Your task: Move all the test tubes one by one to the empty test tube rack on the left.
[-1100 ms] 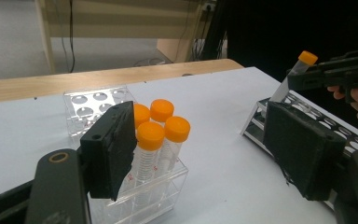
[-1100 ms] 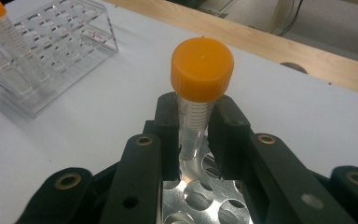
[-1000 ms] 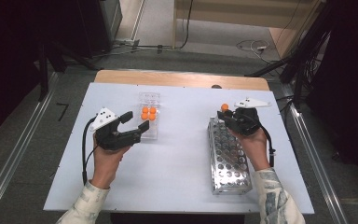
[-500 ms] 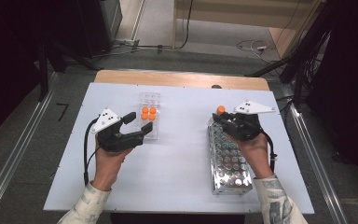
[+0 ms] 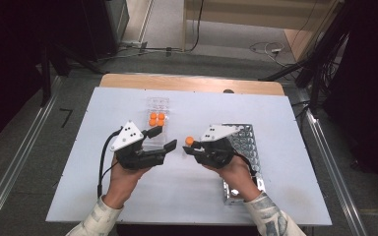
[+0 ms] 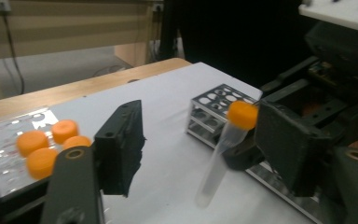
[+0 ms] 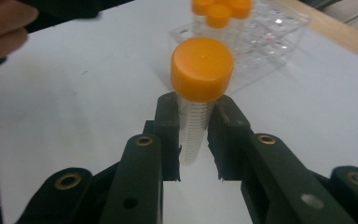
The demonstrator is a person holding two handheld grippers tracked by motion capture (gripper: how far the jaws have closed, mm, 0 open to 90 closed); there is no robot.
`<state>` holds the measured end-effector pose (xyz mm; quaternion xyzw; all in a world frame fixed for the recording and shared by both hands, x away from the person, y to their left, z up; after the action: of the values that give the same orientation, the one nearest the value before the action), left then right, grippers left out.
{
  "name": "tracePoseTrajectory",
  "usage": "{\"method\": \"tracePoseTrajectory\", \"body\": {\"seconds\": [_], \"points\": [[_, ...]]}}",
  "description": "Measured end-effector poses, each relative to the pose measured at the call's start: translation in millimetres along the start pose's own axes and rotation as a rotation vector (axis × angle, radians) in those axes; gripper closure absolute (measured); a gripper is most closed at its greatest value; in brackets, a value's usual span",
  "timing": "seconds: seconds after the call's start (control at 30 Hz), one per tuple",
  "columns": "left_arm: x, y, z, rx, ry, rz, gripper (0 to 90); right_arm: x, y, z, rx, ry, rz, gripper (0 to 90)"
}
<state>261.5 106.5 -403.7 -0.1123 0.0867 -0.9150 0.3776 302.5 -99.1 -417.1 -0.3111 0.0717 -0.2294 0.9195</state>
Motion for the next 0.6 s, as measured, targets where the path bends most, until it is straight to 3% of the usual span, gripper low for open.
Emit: {"method": "tracePoseTrajectory", "body": {"seconds": [0.2, 0.33, 0.6], "points": [[9.4, 5.5, -3.5, -0.031, 0.059, -0.04, 52.3, -13.7, 9.8, 4.9, -0.013, -0.031, 0.032, 72.0], [11.1, 9.0, -6.0, -0.046, 0.07, -0.06, 56.1, -16.3, 11.2, 6.0, -0.012, -0.028, 0.046, 72.0], [10.9, 14.7, -11.4, -0.067, 0.083, -0.055, 67.7, -19.7, 12.4, 6.6, -0.012, -0.032, 0.056, 72.0]]}}
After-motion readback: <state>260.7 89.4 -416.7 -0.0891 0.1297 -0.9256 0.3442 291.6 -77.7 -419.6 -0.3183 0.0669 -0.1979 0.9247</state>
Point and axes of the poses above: each handheld gripper's, and its own axes: y roughly forward along the jaws, z roughly out of its top, x roughly to its right, the point moved 2 cm from there along y, roughly forward along the jaws, and after that the axes turned 1 degree about -y, right-handed, at the moved point
